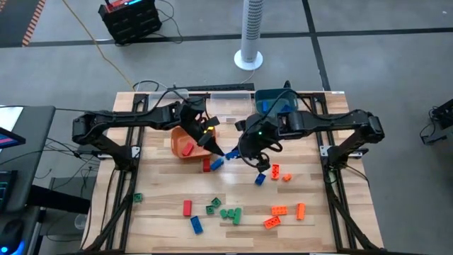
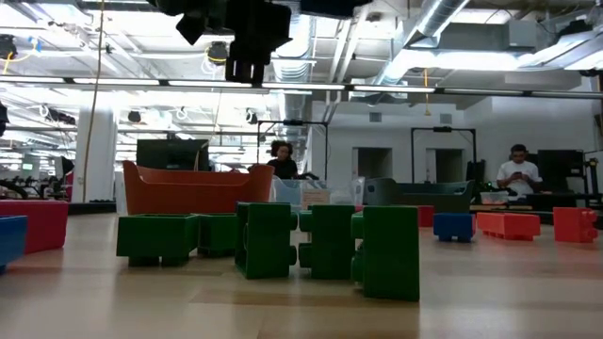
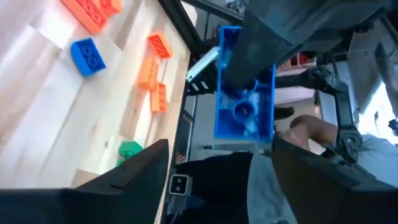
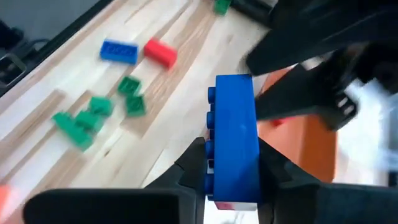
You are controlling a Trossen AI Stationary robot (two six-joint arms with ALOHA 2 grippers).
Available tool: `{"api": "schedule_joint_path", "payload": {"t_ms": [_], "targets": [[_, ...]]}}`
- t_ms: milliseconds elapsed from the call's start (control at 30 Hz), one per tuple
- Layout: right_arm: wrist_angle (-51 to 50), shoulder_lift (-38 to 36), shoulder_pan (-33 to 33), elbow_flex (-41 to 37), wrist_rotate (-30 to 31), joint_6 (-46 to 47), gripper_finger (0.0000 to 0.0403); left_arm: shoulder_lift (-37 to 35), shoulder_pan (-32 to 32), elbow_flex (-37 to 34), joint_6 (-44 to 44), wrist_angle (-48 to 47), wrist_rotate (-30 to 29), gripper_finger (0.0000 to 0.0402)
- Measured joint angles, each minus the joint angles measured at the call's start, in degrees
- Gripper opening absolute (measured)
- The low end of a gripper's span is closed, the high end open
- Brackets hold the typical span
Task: Sort blocks
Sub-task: Put the blue game piece into the blue bin
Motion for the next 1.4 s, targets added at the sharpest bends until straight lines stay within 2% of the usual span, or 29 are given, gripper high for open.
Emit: {"api": "schedule_joint_path", "payload": {"t_ms": [167,367,467,667,733,967,1200,1400], "targets": [[-12.8,0.0,-6.6,-0.3,4.1,4.1,0.0094,-0.1,0.5,0.0,0.5,-0.2,-2.0,0.0281],[-15.2,0.1,-20.2,-4.4,4.3,8.6,0.0095,-0.1,-2.5,0.0,3.6,-2.5,-11.3,0.0273],[-12.7,0.0,-27.5,-7.3,4.3,11.5,0.0095,-0.8,-4.9,0.0,5.9,-5.9,-19.1,0.0272],[-11.9,0.0,-40.1,-11.2,4.4,19.9,0.0096,-5.5,-10.3,0.0,8.8,-16.6,-40.8,0.0272],[-12.1,0.3,-43.7,-11.8,5.0,23.0,0.0096,-7.6,-11.7,0.0,8.8,-19.5,-45.3,0.0272],[-11.3,5.0,-51.3,-11.8,5.3,24.6,0.0101,-12.4,-15.9,0.0,7.3,-29.4,-52.6,0.0272],[-11.3,14.3,-51.8,-11.8,5.3,22.6,0.0114,-12.6,-26.7,0.0,12.2,-35.3,-55.6,0.0272],[-10.3,18.2,-50.8,-11.9,5.0,21.5,0.0146,-13.0,-34.7,0.0,2.4,-40.0,-55.6,0.0272]]}}
